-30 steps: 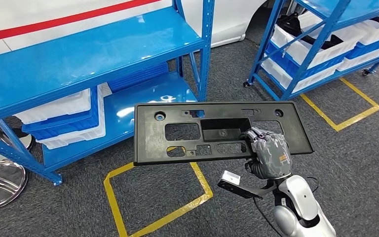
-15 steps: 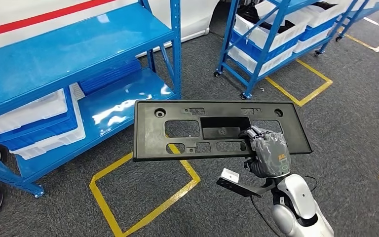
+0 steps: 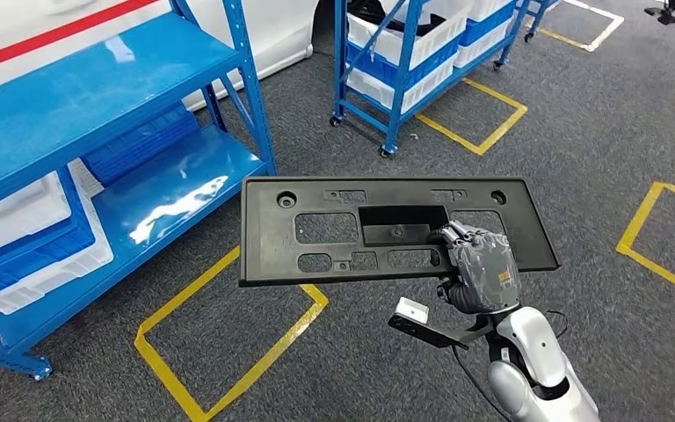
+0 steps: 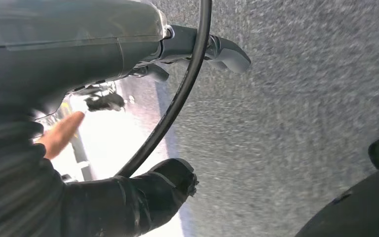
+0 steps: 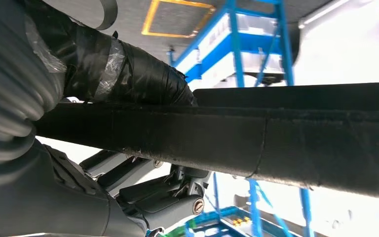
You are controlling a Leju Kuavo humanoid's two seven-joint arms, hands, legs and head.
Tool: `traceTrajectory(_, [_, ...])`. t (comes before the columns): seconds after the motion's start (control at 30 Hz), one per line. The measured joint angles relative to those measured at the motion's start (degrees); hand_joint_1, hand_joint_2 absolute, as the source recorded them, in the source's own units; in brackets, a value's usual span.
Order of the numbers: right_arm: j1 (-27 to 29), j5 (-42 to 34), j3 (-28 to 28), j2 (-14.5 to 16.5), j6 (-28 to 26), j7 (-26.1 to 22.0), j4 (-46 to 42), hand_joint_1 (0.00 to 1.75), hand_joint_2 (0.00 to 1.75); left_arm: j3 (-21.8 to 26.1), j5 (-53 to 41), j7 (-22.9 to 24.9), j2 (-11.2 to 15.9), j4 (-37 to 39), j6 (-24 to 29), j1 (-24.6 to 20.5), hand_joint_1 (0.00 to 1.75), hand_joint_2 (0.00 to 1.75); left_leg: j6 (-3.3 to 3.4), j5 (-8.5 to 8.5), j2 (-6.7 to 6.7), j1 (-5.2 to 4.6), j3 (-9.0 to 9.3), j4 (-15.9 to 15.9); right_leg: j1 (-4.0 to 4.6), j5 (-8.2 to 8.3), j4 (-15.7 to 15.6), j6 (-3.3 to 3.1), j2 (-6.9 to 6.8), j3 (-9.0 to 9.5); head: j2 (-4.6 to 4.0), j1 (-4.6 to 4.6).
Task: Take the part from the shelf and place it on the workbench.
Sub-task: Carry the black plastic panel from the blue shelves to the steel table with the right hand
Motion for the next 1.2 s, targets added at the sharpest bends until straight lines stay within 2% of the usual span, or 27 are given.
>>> traceTrajectory(0.03, [0.01, 0.00, 0.01, -0.01, 0.00, 0.00, 0.00, 1.75, 1.75, 0.01, -0.01, 0.02, 0.01, 0.00, 0.01, 0.05, 0.00, 1.75, 0.23, 1.42, -0.80, 0.01, 2.65, -3.70, -0.08, 0.29, 0.44, 0.18, 0.79, -0.71, -0.01, 0.00])
traceTrajectory(0.1, [-0.05, 0.00, 0.01, -0.02, 0.00, 0.00, 0.00, 1.75, 1.75, 0.04, -0.02, 0.06, 0.05, 0.00, 0.04, 0.23, 0.00, 1.75, 0.78, 2.19, -3.44, 0.12, 7.42, -11.11, -0.13, 0.75, 1.34, 0.69, 2.10, -1.93, -0.01, 0.01])
traceTrajectory(0.13, [-0.07, 0.00, 0.01, -0.02, 0.00, -0.01, 0.00, 1.75, 1.75, 0.05, -0.07, 0.08, 0.07, 0.00, 0.12, 0.32, 0.00, 1.75, 1.00, 1.97, -4.40, 0.10, 8.70, -13.42, -0.21, 1.03, 1.64, 1.03, 2.69, -2.42, -0.01, 0.02])
traceTrajectory(0.17, [-0.08, 0.00, 0.01, -0.02, 0.00, -0.01, 0.00, 1.75, 1.75, 0.07, -0.13, 0.05, 0.08, 0.00, 0.24, 0.34, 0.00, 1.75, 1.17, 1.70, -4.63, 0.05, 8.96, -14.13, -0.28, 1.40, 1.74, 1.41, 3.26, -2.82, 0.00, 0.02])
traceTrajectory(0.23, [-0.01, 0.00, 0.01, -0.01, 0.00, -0.01, 0.00, 1.75, 1.75, 0.08, -0.39, -0.05, -0.01, 0.00, 0.53, 0.23, 0.00, 1.75, 1.62, 2.16, -3.27, 0.14, 8.77, -14.67, -0.34, 2.01, 1.71, 2.12, 4.13, -3.25, -0.01, 0.03])
traceTrajectory(0.27, [-0.03, 0.00, 0.01, -0.02, 0.01, 0.00, -0.01, 1.75, 1.75, 0.09, -0.51, -0.09, -0.06, 0.00, 0.66, 0.19, 0.00, 1.75, 1.98, 2.56, -2.53, 0.30, 8.71, -14.99, -0.25, 1.62, 2.22, 2.39, 3.59, -3.63, -0.01, 0.12])
traceTrajectory(0.3, [-0.08, 0.00, 0.01, -0.02, 0.02, 0.00, 0.00, 1.75, 1.75, 0.10, -0.63, -0.10, -0.10, 0.00, 0.76, 0.20, 0.00, 1.75, 2.34, 2.96, -1.73, 0.47, 8.60, -15.33, -0.18, 0.53, 3.66, 2.63, 2.53, -4.35, -0.01, 0.22])
traceTrajectory(0.33, [-0.13, 0.01, 0.01, -0.03, 0.04, 0.00, 0.01, 1.75, 1.75, 0.11, -0.70, -0.11, -0.13, 0.00, 0.85, 0.24, 0.00, 1.75, 2.60, 3.27, -0.91, 0.55, 8.40, -15.50, -0.28, -1.34, 6.40, 2.83, 1.00, -5.57, 0.00, 0.31])
traceTrajectory(0.4, [-0.19, 0.02, 0.04, -0.01, 0.10, 0.00, 0.11, 1.75, 1.75, 0.19, -0.76, -0.09, -0.05, 0.00, 0.99, 0.37, 0.00, 1.75, 2.78, 3.62, 0.60, 0.42, 7.74, -15.40, -0.73, -5.40, 13.95, 3.40, -1.12, -8.65, 0.00, 0.42])
traceTrajectory(0.43, [-0.17, 0.02, 0.06, 0.01, 0.18, 0.00, 0.19, 1.75, 1.75, 0.26, -0.77, -0.06, -0.03, 0.00, 1.02, 0.41, 0.00, 1.75, 2.73, 3.72, 1.40, 0.38, 7.39, -15.24, -1.05, -6.51, 16.74, 3.67, -1.54, -9.58, 0.00, 0.42])
traceTrajectory(0.47, [-0.16, 0.02, 0.08, 0.02, 0.25, 0.00, 0.26, 1.75, 1.75, 0.32, -0.77, -0.02, -0.02, 0.00, 1.04, 0.41, 0.00, 1.75, 2.65, 3.78, 2.18, 0.36, 7.08, -15.04, -1.34, -6.52, 17.41, 3.90, -1.78, -9.41, 0.00, 0.42])
traceTrajectory(0.5, [-0.16, 0.02, 0.08, 0.02, 0.32, 0.00, 0.31, 1.75, 1.75, 0.38, -0.77, 0.03, 0.00, 0.00, 1.04, 0.38, 0.00, 1.75, 2.54, 3.79, 2.91, 0.37, 6.85, -14.82, -1.60, -5.55, 15.71, 4.08, -2.07, -8.00, 0.00, 0.43])
traceTrajectory(0.53, [-0.18, 0.02, 0.08, 0.01, 0.39, 0.00, 0.32, 1.75, 1.75, 0.43, -0.77, 0.08, 0.00, 0.00, 1.04, 0.34, 0.00, 1.75, 2.39, 3.73, 3.59, 0.40, 6.73, -14.60, -1.79, -3.99, 12.09, 4.19, -2.63, -5.54, 0.00, 0.43])
traceTrajectory(0.6, [-0.26, 0.02, 0.08, 0.02, 0.46, 0.00, 0.31, 1.75, 1.75, 0.47, -0.79, 0.15, 0.02, 0.00, 1.03, 0.28, 0.00, 1.75, 1.80, 3.55, 4.67, 0.25, 6.62, -14.24, -1.62, -2.22, 4.68, 3.95, -4.67, -1.04, -0.01, 0.42])
traceTrajectory(0.63, [-0.32, 0.02, 0.08, 0.02, 0.54, 0.01, 0.30, 1.75, 1.75, 0.49, -0.84, 0.19, 0.03, 0.00, 1.03, 0.23, 0.00, 1.75, 1.42, 3.51, 5.09, 0.15, 6.61, -14.13, -1.40, -1.95, 2.67, 3.66, -5.28, 0.02, -0.01, 0.40])
traceTrajectory(0.67, [-0.36, 0.02, 0.08, 0.02, 0.64, 0.02, 0.30, 1.75, 1.75, 0.51, -0.92, 0.23, 0.05, 0.00, 1.03, 0.18, 0.00, 1.75, 1.01, 3.53, 5.49, 0.05, 6.61, -14.09, -1.09, -2.11, 2.02, 3.27, -5.46, 0.14, -0.01, 0.39])
traceTrajectory(0.73, [-0.40, 0.02, 0.08, 0.01, 0.81, 0.04, 0.30, 1.75, 1.75, 0.54, -1.10, 0.30, 0.07, 0.00, 1.05, 0.01, 0.00, 1.75, 0.25, 3.50, 6.05, 0.17, 6.57, -14.06, -0.94, -1.66, 1.90, 2.41, -4.37, -0.20, 0.00, 0.38])
traceTrajectory(0.8, [-0.56, 0.02, 0.08, 0.01, 0.89, 0.05, 0.30, 1.75, 1.75, 0.56, -1.23, 0.37, 0.08, 0.00, 1.06, -0.03, 0.00, 1.75, -0.32, 1.94, 4.23, 0.47, 5.77, -12.28, -1.04, -1.14, 1.50, 1.42, -3.40, -0.37, 0.00, 0.37])
traceTrajectory(0.87, [-0.84, 0.02, 0.09, 0.07, 0.97, 0.06, 0.30, 1.75, 1.75, 0.63, -1.30, 0.40, 0.09, 0.00, 1.05, 0.11, 0.00, 1.75, -0.48, -1.89, 1.27, 0.57, 2.90, -5.90, -0.97, -0.72, 1.33, 0.66, -2.36, -0.67, 0.00, 0.36])
traceTrajectory(0.9, [-0.94, 0.02, 0.11, 0.10, 1.00, 0.06, 0.32, 1.75, 1.75, 0.70, -1.31, 0.34, 0.09, 0.00, 1.05, 0.15, 0.00, 1.75, -0.45, -3.77, 0.53, 0.50, 0.98, -1.76, -0.81, -0.61, 1.39, 0.43, -1.78, -0.89, 0.00, 0.36])
traceTrajectory(0.93, [-0.97, 0.02, 0.14, 0.15, 1.03, 0.06, 0.36, 1.75, 1.75, 0.76, -1.33, 0.32, 0.09, 0.00, 1.05, 0.12, 0.00, 1.75, -0.37, -4.83, 0.25, 0.42, -0.56, 1.53, -0.62, -0.54, 1.48, 0.32, -1.15, -1.07, 0.00, 0.36])
traceTrajectory(0.97, [-0.96, 0.02, 0.18, 0.17, 1.05, 0.06, 0.40, 1.75, 1.75, 0.81, -1.35, 0.30, 0.09, 0.00, 1.04, 0.09, 0.00, 1.75, -0.22, -4.75, 0.15, 0.34, -1.24, 2.95, -0.44, -0.50, 1.61, 0.26, -0.47, -1.21, 0.00, 0.37])
traceTrajectory(1.0, [-0.96, 0.02, 0.21, 0.18, 1.06, 0.06, 0.45, 1.75, 1.75, 0.85, -1.36, 0.31, 0.10, 0.00, 1.04, 0.05, 0.00, 1.75, 0.01, -3.54, 0.04, 0.30, -0.75, 1.98, -0.29, -0.48, 1.76, 0.23, 0.25, -1.29, 0.00, 0.37])
traceTrajectory(1.03, [-0.98, 0.02, 0.25, 0.18, 1.07, 0.06, 0.48, 1.75, 1.75, 0.87, -1.38, 0.35, 0.10, 0.00, 1.04, 0.07, 0.00, 1.75, 0.31, -1.50, -0.29, 0.29, 0.76, -1.11, -0.17, -0.47, 1.95, 0.23, 1.02, -1.33, 0.00, 0.37])
traceTrajectory(1.1, [-1.08, 0.02, 0.27, 0.18, 1.07, 0.06, 0.49, 1.75, 1.75, 0.91, -1.39, 0.38, 0.14, 0.00, 1.04, 0.19, 0.00, 1.75, 0.96, 1.83, -2.65, 0.33, 4.37, -8.92, -0.09, -0.42, 2.41, 0.36, 2.48, -1.58, -0.01, 0.38])
traceTrajectory(1.17, [-1.24, 0.02, 0.30, 0.19, 1.07, 0.07, 0.52, 1.75, 1.75, 0.93, -1.43, 0.34, 0.16, 0.00, 0.99, 0.21, 0.00, 1.75, 1.31, 2.68, -4.44, 0.27, 5.84, -12.62, -0.27, -0.13, 2.65, 0.95, 3.72, -2.20, -0.01, 0.36])
traceTrajectory(1.2, [-1.32, 0.02, 0.32, 0.19, 1.07, 0.07, 0.54, 1.75, 1.75, 0.93, -1.48, 0.29, 0.17, 0.00, 0.95, 0.18, 0.00, 1.75, 1.42, 2.72, -4.27, 0.18, 5.89, -12.91, -0.37, 0.13, 2.61, 1.40, 4.36, -2.50, -0.01, 0.37])
